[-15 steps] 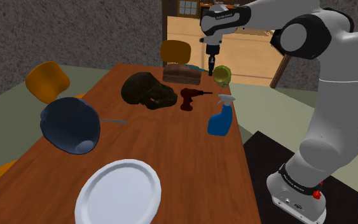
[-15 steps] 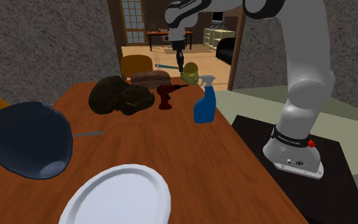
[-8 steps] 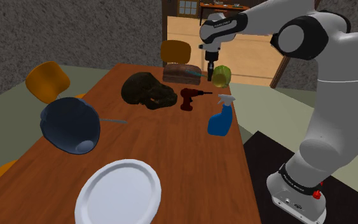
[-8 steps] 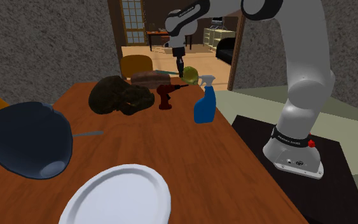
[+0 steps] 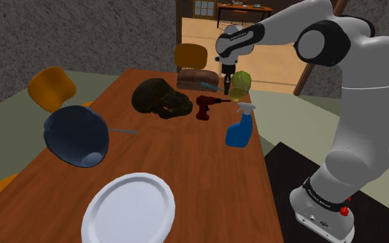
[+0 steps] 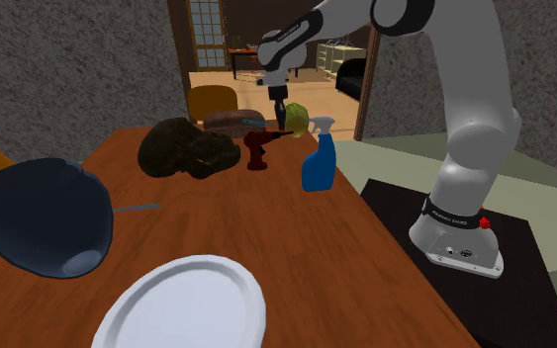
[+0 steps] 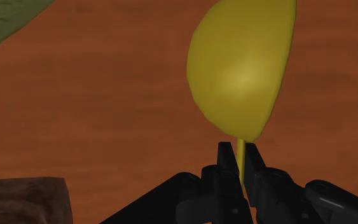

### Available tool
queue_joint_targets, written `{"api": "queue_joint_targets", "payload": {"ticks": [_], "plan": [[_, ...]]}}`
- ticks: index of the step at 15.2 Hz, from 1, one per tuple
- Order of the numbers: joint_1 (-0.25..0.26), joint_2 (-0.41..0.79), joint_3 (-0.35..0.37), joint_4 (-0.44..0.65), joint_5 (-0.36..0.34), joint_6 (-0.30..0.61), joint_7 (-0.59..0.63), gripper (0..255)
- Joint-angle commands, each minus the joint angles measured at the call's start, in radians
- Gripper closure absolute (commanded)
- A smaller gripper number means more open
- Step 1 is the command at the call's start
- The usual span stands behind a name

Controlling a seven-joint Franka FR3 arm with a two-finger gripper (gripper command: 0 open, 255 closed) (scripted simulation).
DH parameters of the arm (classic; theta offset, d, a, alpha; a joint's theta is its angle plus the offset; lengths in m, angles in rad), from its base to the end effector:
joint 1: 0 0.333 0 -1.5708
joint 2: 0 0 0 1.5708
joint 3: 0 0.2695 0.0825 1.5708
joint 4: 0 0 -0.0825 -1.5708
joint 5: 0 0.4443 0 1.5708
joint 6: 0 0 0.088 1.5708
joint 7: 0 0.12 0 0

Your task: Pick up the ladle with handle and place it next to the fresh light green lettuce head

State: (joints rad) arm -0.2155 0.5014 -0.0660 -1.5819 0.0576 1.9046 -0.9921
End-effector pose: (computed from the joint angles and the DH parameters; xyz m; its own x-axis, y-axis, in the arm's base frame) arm 0.6698 -0.1855 0.2506 0.7632 0.6411 -0.0811 0.6252 -0.7643 -0.1580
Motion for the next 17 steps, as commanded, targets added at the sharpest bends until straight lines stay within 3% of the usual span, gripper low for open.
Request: {"api": "queue_joint_targets", "payload": {"ticks": [1,13,17], "plan": [[-0.001,0.012,0.0,-0.007,0.001,0.019,-0.002,255],[-0.002,0.093,0.004,-0.05,0.008,0.144,-0.008,255],[-0.002,0.093,0.004,-0.05,0.008,0.144,-0.008,255]]}}
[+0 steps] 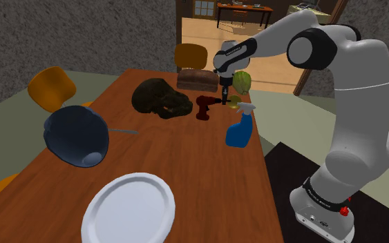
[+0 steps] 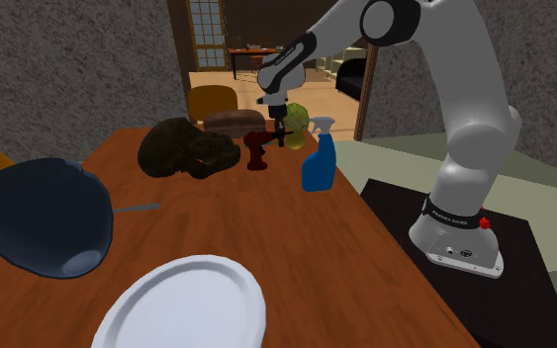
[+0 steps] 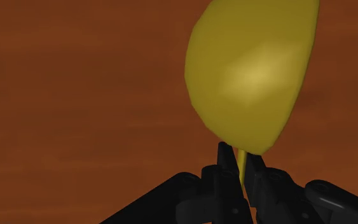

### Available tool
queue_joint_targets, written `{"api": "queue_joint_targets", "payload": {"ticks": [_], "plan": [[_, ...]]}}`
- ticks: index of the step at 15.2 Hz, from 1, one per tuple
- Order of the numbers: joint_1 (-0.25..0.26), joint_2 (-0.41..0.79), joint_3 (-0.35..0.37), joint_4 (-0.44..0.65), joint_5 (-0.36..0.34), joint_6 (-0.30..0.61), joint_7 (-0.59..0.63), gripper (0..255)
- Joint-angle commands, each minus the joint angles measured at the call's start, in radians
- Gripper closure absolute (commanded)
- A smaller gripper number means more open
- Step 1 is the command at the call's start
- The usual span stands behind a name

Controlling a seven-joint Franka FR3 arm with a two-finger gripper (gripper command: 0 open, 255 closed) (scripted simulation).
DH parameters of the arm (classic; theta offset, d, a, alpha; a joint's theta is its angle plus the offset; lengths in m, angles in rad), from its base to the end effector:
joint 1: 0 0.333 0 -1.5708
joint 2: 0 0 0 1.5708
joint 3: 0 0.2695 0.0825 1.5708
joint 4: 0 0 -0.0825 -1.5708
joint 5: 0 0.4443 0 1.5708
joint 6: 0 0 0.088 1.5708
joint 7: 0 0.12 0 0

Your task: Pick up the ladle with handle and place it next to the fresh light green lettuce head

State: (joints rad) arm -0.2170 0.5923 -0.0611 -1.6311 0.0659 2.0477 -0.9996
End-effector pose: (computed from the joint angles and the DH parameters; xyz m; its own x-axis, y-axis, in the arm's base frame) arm 0.6631 -0.1830 0.1734 0.7627 0.6420 -0.0785 0.6267 -0.7635 -0.1559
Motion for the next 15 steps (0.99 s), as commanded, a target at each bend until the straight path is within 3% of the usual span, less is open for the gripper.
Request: {"api": "queue_joint_targets", "payload": {"ticks": [1,4,5,10,15], "plan": [[-0.001,0.002,-0.001,-0.001,0.0,0.001,0.0,255],[-0.001,0.002,-0.001,-0.001,0.0,0.001,0.0,255],[-0.001,0.002,-0.001,-0.003,0.0,0.001,0.0,0],[-0.001,0.002,-0.001,-0.001,0.0,0.001,0.0,0],[-0.003,-0.033,-0.004,0.075,-0.005,-0.111,0.003,0]]}}
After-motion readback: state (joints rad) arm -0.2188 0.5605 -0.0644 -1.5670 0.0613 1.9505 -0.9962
